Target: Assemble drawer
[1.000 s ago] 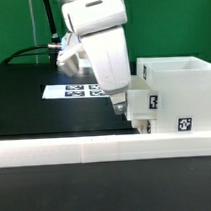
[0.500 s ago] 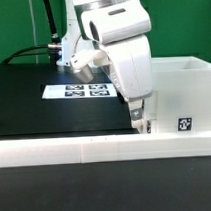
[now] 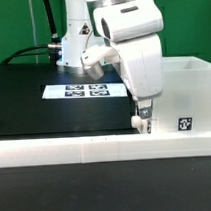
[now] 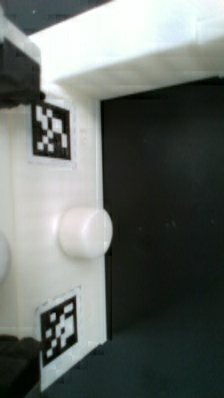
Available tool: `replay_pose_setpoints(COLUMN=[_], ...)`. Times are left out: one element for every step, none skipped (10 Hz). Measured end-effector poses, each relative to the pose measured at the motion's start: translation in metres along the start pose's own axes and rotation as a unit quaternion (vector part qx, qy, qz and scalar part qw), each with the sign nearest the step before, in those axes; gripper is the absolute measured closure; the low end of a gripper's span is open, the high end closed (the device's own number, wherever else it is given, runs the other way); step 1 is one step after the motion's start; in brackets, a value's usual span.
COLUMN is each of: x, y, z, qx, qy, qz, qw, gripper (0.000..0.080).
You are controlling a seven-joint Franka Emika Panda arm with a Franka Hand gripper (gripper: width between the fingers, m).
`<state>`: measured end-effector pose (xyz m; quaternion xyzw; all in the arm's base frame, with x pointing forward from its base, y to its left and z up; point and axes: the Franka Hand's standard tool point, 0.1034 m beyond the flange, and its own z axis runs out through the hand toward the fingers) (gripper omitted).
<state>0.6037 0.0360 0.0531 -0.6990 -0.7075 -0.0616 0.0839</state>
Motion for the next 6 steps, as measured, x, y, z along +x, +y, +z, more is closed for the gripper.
replay_pose_setpoints(x=[0.000, -0.005, -0.023, -0.044, -0.061, -0.075], y=[0.001, 0.003, 0.002, 0.000, -0.001, -0.005], z=[-0.002, -0.005, -0.006, -0.008, -0.014, -0.026], qx=[0.001, -0.001, -0.002, -0.002, -0.008, -0.026], qy=[0.000, 0.000, -0.003, -0.007, -0.011, -0.018], qz=[0.001, 0.004, -0.001, 0.000, 0.012, 0.025], qw=[1.000, 1.000, 1.000, 1.000, 1.000, 0.999], gripper=[0.0150, 0.0150, 0.0150, 0.0150, 0.0150, 0.0150])
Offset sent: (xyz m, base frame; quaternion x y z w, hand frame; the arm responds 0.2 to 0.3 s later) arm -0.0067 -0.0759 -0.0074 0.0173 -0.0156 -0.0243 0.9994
